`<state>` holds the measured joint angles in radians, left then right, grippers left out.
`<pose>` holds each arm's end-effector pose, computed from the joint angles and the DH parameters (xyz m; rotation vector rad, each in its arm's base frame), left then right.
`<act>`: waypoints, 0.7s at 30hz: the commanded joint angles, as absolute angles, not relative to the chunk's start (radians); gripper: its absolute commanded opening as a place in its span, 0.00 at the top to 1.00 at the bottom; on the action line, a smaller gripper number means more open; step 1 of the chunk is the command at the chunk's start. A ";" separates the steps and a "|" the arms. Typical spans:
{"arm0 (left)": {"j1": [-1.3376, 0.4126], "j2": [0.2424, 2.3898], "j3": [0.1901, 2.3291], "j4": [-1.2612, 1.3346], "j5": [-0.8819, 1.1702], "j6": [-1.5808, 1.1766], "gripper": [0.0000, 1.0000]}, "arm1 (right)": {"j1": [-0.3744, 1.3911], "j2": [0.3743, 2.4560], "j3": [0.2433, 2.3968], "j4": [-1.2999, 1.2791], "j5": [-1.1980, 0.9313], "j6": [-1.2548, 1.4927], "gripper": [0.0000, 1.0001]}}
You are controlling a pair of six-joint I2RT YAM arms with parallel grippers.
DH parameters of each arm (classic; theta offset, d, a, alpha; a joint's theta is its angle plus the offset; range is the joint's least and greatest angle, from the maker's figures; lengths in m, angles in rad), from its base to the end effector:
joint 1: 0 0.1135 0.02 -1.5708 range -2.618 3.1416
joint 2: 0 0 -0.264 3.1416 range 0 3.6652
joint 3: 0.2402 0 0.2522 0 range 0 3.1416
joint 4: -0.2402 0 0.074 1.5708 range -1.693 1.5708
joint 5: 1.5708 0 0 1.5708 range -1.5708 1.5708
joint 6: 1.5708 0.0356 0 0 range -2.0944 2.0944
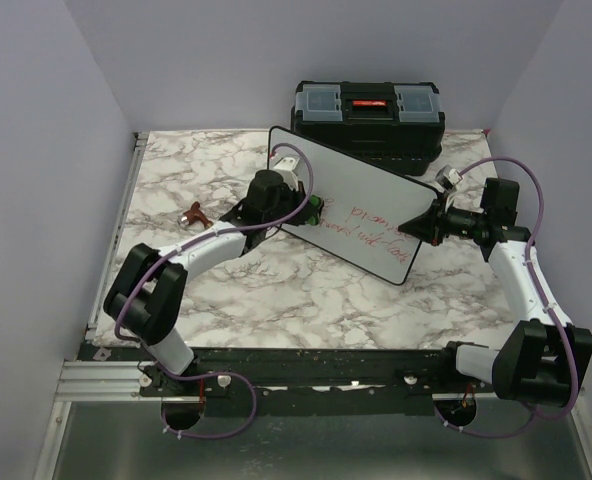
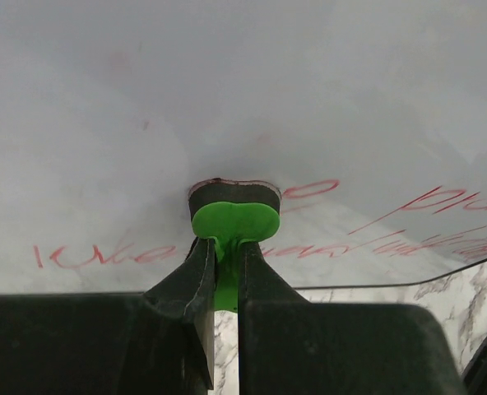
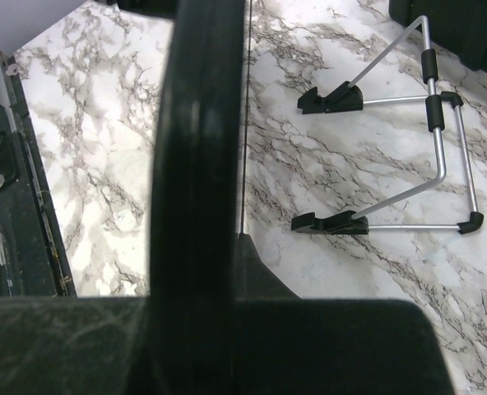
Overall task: Erase the whiteboard
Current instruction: Erase the whiteboard at the whiteboard stand.
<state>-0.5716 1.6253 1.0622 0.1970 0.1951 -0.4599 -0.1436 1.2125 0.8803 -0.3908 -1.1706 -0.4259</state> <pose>0.3119 -0.2088 0.2581 0.2493 2.0161 -0.8599 0.2466 -0.0025 0.2794 -0.8130 1.7646 0.9481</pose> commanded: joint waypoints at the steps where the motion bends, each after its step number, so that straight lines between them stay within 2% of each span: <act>1: -0.575 1.682 0.979 0.229 0.170 -0.478 1.00 | -0.112 1.196 0.886 -0.458 -1.313 -0.448 0.99; 6: -0.576 1.689 0.978 0.228 0.172 -0.473 1.00 | -0.112 1.198 0.885 -0.457 -1.313 -0.448 0.99; 21: -0.592 1.643 1.269 0.078 0.157 -0.405 1.00 | -0.112 1.196 0.887 -0.458 -1.312 -0.450 0.99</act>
<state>-0.5785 1.6695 1.1851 0.0044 0.1940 -0.4328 -0.1440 1.2121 0.8803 -0.3752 -1.1629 -0.4419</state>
